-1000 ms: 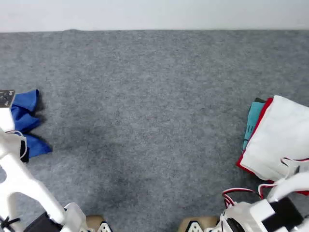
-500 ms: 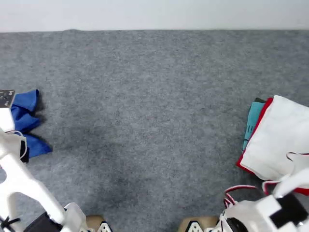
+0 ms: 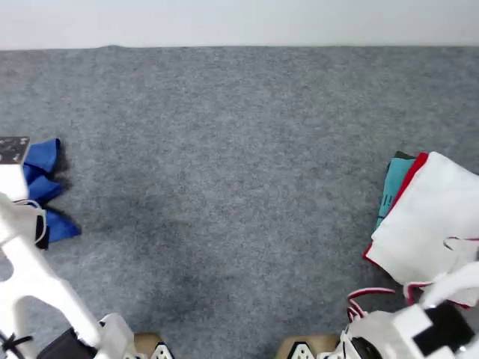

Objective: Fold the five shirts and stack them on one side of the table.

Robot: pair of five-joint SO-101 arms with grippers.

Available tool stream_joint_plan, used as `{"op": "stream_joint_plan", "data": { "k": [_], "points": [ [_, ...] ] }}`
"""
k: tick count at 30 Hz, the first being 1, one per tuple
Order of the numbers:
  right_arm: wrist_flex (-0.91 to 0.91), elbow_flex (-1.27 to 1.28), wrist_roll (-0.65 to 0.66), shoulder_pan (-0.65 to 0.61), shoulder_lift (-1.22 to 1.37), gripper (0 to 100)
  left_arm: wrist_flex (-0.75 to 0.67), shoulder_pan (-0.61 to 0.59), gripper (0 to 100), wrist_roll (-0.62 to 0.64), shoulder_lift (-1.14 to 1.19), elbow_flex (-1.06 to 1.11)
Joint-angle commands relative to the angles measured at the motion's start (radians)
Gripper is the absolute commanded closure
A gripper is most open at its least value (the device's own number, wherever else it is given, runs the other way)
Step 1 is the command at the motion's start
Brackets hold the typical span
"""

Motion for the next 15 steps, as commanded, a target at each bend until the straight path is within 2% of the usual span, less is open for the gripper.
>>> {"op": "stream_joint_plan", "data": {
  "k": [1, 5, 8, 12, 15],
  "points": [
    [0.002, -0.068, -0.015, -0.104, -0.097, 99.0, 0.014, 0.058, 99, 0.006, -0.032, -0.007],
    [0.002, -0.029, -0.018, -0.259, -0.085, 99.0, 0.015, 0.097, 99, 0.008, -0.032, -0.007],
    [-0.05, 0.066, -0.1, -0.366, -0.05, 99.0, 0.014, 0.095, 99, 0.008, -0.032, -0.007],
    [-0.188, 0.226, -0.204, -0.447, 0.015, 99.0, 0.014, 0.094, 99, 0.008, -0.032, -0.007],
    [-0.217, 0.313, -0.245, -0.498, 0.058, 99.0, 0.014, 0.094, 99, 0.008, -0.032, -0.007]
  ]
}}
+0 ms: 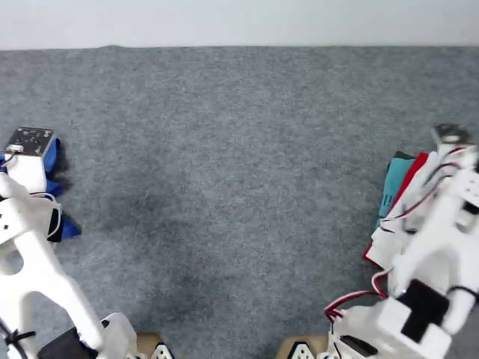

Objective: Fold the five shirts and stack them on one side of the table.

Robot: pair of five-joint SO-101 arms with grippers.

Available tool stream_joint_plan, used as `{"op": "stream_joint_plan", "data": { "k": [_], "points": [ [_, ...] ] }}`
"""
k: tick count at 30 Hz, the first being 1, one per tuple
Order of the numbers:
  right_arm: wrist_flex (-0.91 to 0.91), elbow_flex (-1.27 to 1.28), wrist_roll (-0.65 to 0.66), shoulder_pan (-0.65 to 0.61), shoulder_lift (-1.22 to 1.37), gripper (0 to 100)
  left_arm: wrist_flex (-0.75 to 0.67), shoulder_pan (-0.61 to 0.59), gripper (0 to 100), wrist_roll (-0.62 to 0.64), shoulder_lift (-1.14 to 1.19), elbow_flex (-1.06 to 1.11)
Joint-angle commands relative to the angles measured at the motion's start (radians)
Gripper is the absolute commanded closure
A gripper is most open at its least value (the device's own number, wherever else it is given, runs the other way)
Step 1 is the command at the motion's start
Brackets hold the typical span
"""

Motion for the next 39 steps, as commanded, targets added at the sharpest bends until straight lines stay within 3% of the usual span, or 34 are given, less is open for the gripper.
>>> {"op": "stream_joint_plan", "data": {
  "k": [1, 15, 20, 24, 30, 34, 39],
  "points": [
    [-0.025, 0.058, -0.058, -0.068, 0.013, 99.0, 0.014, 0.005, 99, 0.008, -0.032, -0.007],
    [0.177, -0.146, -0.08, -0.128, -0.305, 99.0, 0.018, 0.005, 99, 0.012, -0.035, -0.008],
    [0.275, -0.143, -0.084, -0.13, -0.429, 99.0, 0.014, 0.005, 99, 0.081, -0.112, -0.085],
    [0.334, -0.124, -0.084, -0.128, -0.458, 99.0, -0.04, -0.005, 91, 0.081, -0.11, -0.093],
    [0.341, -0.005, -0.084, -0.128, -0.467, 99.0, -0.133, -0.098, 77, 0.064, 0.032, -0.099],
    [0.343, 0.06, -0.084, -0.128, -0.467, 99.0, -0.236, -0.124, 77, -0.017, 0.213, -0.107],
    [0.344, 0.094, -0.084, -0.128, -0.467, 99.0, -0.33, -0.13, 77, -0.026, 0.453, -0.162]
  ]
}}
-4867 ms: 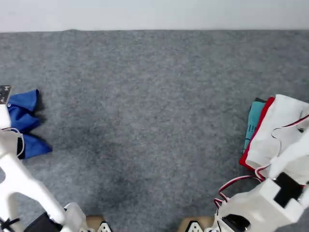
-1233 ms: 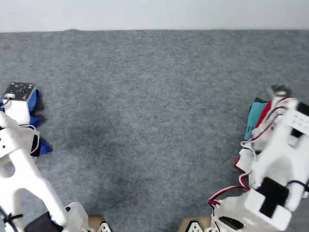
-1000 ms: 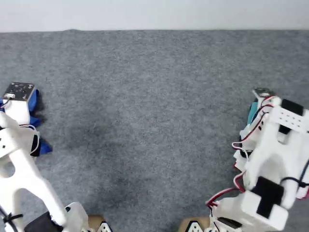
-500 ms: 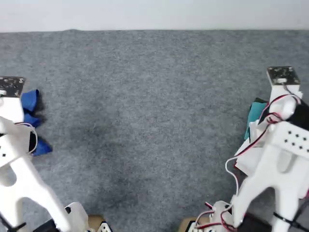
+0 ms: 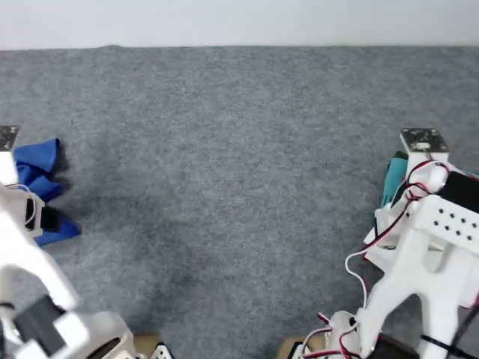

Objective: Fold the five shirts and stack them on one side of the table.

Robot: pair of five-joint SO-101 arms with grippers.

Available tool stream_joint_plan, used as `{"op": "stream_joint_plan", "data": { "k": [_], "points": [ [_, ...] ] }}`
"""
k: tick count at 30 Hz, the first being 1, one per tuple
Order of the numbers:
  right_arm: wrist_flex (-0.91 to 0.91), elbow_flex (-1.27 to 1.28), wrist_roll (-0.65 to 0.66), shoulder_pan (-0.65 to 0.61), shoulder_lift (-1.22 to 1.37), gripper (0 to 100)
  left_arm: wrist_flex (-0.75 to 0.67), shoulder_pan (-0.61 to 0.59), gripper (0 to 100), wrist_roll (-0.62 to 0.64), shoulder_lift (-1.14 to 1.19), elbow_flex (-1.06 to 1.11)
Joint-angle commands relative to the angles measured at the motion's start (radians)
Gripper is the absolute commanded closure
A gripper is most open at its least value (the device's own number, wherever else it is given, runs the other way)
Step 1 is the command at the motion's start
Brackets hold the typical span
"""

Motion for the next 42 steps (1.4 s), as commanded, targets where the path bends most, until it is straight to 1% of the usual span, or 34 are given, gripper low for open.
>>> {"op": "stream_joint_plan", "data": {
  "k": [1, 7, 12, 14, 17, 18, 19, 21, 27, 29, 31, 35, 39, 42],
  "points": [
    [0.042, 0.0, -0.011, -0.007, -0.033, 99.0, -0.069, -0.005, 77, -0.017, 0.144, -0.079],
    [0.042, 0.0, -0.091, -0.008, -0.033, 99.0, -0.08, -0.005, 77, -0.008, 0.382, -0.228],
    [0.042, 0.0, -0.103, -0.008, -0.033, 99.0, -0.08, -0.002, 78, 0.041, 0.537, -0.314],
    [0.044, 0.0, -0.103, -0.007, -0.033, 99.0, -0.08, 0.015, 83, 0.035, 0.585, -0.318],
    [0.044, 0.0, -0.103, -0.007, -0.033, 99.0, -0.038, 0.063, 99, -0.051, 0.632, -0.318],
    [0.044, 0.0, -0.103, -0.007, -0.033, 99.0, -0.008, 0.084, 100, -0.084, 0.637, -0.318],
    [0.044, 0.0, -0.103, -0.007, -0.033, 99.0, 0.032, 0.101, 99, -0.107, 0.632, -0.318],
    [0.044, 0.0, -0.103, -0.007, -0.035, 99.0, 0.092, 0.126, 100, -0.106, 0.588, -0.337],
    [0.042, 0.0, -0.1, -0.008, -0.096, 99.0, 0.169, 0.203, 100, 0.037, 0.305, -0.453],
    [0.042, 0.0, -0.098, -0.012, -0.124, 99.0, 0.199, 0.259, 100, 0.081, 0.189, -0.489],
    [0.042, 0.0, -0.098, -0.012, -0.142, 99.0, 0.235, 0.341, 100, 0.124, 0.075, -0.509],
    [0.042, 0.0, -0.097, -0.012, -0.16, 99.0, 0.285, 0.569, 100, 0.244, -0.095, -0.499],
    [0.042, 0.0, -0.097, -0.012, -0.16, 99.0, 0.287, 0.809, 100, 0.333, -0.137, -0.45],
    [0.042, 0.0, -0.097, -0.012, -0.16, 99.0, 0.261, 0.956, 99, 0.37, -0.12, -0.378]
  ]
}}
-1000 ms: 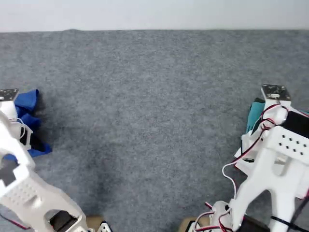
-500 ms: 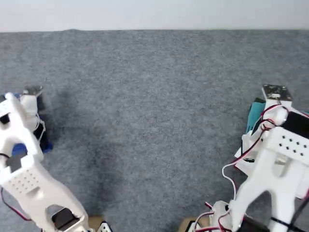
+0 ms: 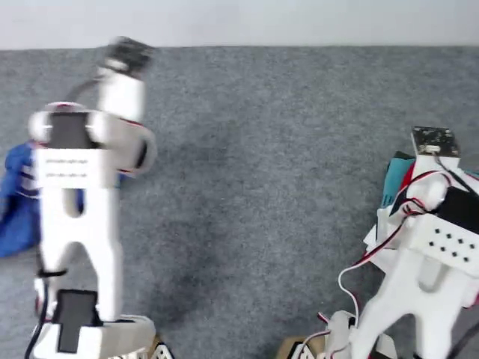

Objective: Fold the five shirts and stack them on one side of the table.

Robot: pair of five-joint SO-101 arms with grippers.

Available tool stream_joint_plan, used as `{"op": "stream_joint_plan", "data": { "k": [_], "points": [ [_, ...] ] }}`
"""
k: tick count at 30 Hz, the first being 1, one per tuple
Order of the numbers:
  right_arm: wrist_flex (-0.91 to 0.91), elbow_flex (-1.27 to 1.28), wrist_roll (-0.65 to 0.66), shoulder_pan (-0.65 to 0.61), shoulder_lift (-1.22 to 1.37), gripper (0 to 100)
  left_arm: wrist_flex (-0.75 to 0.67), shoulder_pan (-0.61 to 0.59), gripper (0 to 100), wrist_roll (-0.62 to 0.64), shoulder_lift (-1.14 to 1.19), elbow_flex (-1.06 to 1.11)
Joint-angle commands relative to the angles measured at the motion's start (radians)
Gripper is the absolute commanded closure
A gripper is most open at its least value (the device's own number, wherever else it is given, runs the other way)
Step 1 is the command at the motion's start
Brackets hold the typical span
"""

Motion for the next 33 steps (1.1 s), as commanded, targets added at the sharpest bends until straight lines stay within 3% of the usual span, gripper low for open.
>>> {"op": "stream_joint_plan", "data": {
  "k": [1, 9, 15, 20, 25, 33],
  "points": [
    [0.041, -0.005, -0.005, -0.012, -0.031, 99.0, -0.021, 0.186, 99, 0.043, -0.023, 0.07],
    [0.041, -0.005, -0.005, -0.012, -0.031, 99.0, -0.124, 0.313, 98, 0.063, 0.058, 0.197],
    [0.041, -0.005, -0.008, -0.013, -0.031, 99.0, -0.064, 0.288, 79, 0.157, -0.014, 0.194],
    [0.041, -0.005, -0.009, -0.013, -0.031, 99.0, 0.009, 0.252, 77, 0.17, -0.091, 0.139],
    [0.041, -0.003, -0.011, -0.013, -0.031, 99.0, 0.008, 0.06, 77, 0.157, -0.124, 0.05],
    [0.041, 0.071, -0.011, -0.013, -0.031, 99.0, -0.14, -0.316, 77, -0.037, 0.057, 0.015]
  ]
}}
